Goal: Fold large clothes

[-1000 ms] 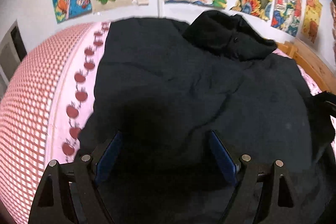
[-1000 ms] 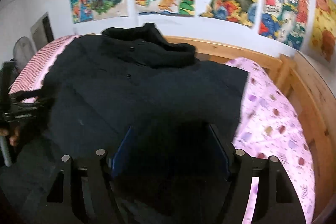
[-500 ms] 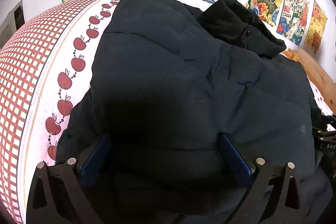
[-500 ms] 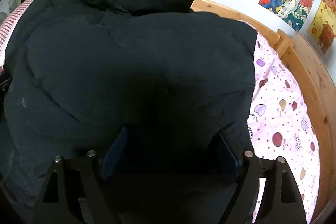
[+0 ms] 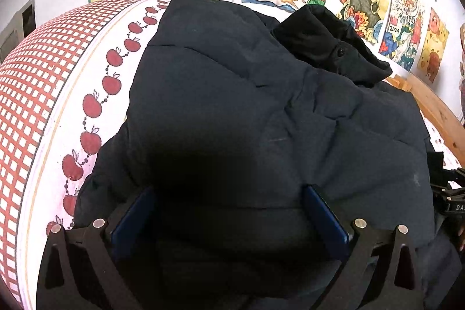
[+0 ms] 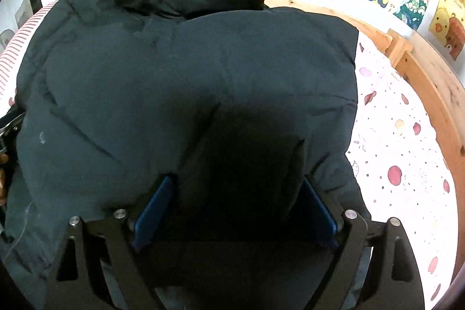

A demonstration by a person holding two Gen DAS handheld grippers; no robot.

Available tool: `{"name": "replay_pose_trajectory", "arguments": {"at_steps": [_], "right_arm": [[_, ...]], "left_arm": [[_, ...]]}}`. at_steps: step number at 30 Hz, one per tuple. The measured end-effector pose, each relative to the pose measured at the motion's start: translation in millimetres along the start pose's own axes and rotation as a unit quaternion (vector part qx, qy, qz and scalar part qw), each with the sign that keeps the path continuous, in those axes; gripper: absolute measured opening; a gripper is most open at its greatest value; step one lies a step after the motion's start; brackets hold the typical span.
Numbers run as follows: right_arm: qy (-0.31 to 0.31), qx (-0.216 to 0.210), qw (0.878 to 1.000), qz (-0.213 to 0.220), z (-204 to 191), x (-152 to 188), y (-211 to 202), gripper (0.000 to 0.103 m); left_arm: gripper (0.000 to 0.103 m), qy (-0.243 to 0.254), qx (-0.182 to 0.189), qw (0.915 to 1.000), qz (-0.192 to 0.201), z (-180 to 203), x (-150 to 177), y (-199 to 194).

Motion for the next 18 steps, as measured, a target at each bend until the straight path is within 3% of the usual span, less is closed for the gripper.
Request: {"name": "replay_pose_trajectory", "arguments": {"at_steps": [4, 6, 9, 15, 18], "right_arm": [[0.004, -0.022, 0.998, 0.051, 9, -9, -32, 0.086], [-0.007, -0.017, 0.995, 0.094, 14, -20, -56, 0.086], [0.001, -0.013, 0.992, 0.123, 23, -37, -74, 0.086], [0.042, -0.018, 0.987, 0.151, 37, -76, -78, 0.086], [0.068, -0.060, 0.983, 0.160, 41, -101, -67, 0.086]], "left_arm": [[0.103, -0.002, 0.008, 0.9999, -0.014, -1, -11, -13], [0.103, 0.002, 0.001, 0.9999, -0.015, -2, -21, -22], [0.103, 0.006, -0.005, 1.0000, -0.005, -3, -41, -35], [0.103, 0.031, -0.016, 0.9988, 0.034, 12, -112, -51], [0.103, 0.063, -0.015, 0.9970, 0.043, 29, -150, -41]]}}
Point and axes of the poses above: each gripper's, at about its wrist camera, not at the fingertips, and y roughly the way its jaws point, z to its right, x to its underside, the point moved 3 cm from there along y, roughly the way its jaws point, and after that the axes turned 3 degrees about y, right-handed, at the moved point
